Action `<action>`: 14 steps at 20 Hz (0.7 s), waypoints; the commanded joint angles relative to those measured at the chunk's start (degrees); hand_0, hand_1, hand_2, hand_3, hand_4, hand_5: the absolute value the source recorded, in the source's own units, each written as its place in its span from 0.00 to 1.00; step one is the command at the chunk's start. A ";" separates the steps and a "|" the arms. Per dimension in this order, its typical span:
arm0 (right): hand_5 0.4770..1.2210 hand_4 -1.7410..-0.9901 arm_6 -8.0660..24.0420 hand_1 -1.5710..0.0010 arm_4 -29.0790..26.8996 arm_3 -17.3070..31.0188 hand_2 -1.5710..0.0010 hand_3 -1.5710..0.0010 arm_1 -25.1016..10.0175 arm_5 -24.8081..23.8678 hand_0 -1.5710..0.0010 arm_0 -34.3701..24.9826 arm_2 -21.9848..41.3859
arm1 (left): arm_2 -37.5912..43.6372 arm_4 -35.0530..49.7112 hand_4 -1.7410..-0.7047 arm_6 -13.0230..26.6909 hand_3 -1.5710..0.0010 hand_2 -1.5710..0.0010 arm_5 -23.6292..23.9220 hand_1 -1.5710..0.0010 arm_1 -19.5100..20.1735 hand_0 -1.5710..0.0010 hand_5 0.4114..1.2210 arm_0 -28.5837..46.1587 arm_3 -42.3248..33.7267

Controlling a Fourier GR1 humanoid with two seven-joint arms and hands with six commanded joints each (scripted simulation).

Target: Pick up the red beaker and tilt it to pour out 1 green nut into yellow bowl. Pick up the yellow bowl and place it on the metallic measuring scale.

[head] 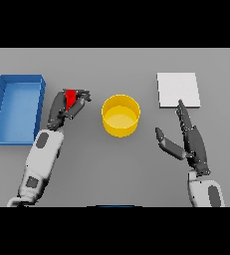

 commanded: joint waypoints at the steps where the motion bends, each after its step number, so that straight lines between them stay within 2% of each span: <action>1: 0.22 0.65 0.27 1.00 -0.01 -0.51 1.00 1.00 -0.02 0.01 1.00 0.34 0.07 | 0.46 1.10 0.15 -0.25 0.11 0.08 -0.93 0.08 -0.11 0.09 0.94 -0.15 -0.63; 2: 0.22 0.66 0.37 1.00 0.65 0.03 1.00 1.00 -0.37 -0.34 1.00 -0.09 -0.07 | 1.19 2.82 0.12 -1.60 0.09 0.06 -2.20 0.07 -0.47 0.07 0.93 0.35 -0.86; 4: 0.22 0.66 0.20 1.00 0.66 -0.20 1.00 1.00 -0.74 -0.34 1.00 0.41 -0.29 | 1.98 5.64 0.08 -1.83 0.06 0.04 -4.03 0.04 -0.62 0.04 0.91 0.62 -3.38; 7: 0.22 0.68 0.68 1.00 1.57 0.08 1.00 1.00 -0.36 -0.84 1.00 -0.29 0.21 | 1.85 7.42 0.04 0.26 0.03 0.02 -5.11 0.02 0.32 0.02 0.89 -0.32 -6.39; 10: 0.23 0.69 -0.94 1.00 1.69 -0.44 1.00 1.00 -0.72 -0.71 1.00 0.61 0.21 | -0.01 7.11 0.02 2.00 0.01 0.01 -6.35 0.01 1.90 0.01 0.89 -0.96 -9.29; 11: 0.24 0.69 -0.51 1.00 2.10 0.36 1.00 1.00 -1.11 -1.04 1.00 -0.51 -0.13 | -0.71 6.54 0.02 2.93 0.01 0.01 -6.34 0.01 2.38 0.01 0.89 -1.33 -9.72; 13: 0.24 0.69 -2.20 1.00 2.69 0.37 1.00 1.00 -1.33 -1.08 1.00 -0.12 0.16 | -1.66 5.67 0.02 3.98 0.01 0.01 -6.45 0.01 3.52 0.01 0.89 -1.88 -9.81; 14: 0.25 0.69 -2.01 1.00 3.42 0.50 1.00 1.00 -1.06 -1.41 1.00 -0.16 0.60 | -2.03 5.29 0.02 4.30 0.01 0.01 -6.56 0.01 4.06 0.01 0.89 -2.25 -9.59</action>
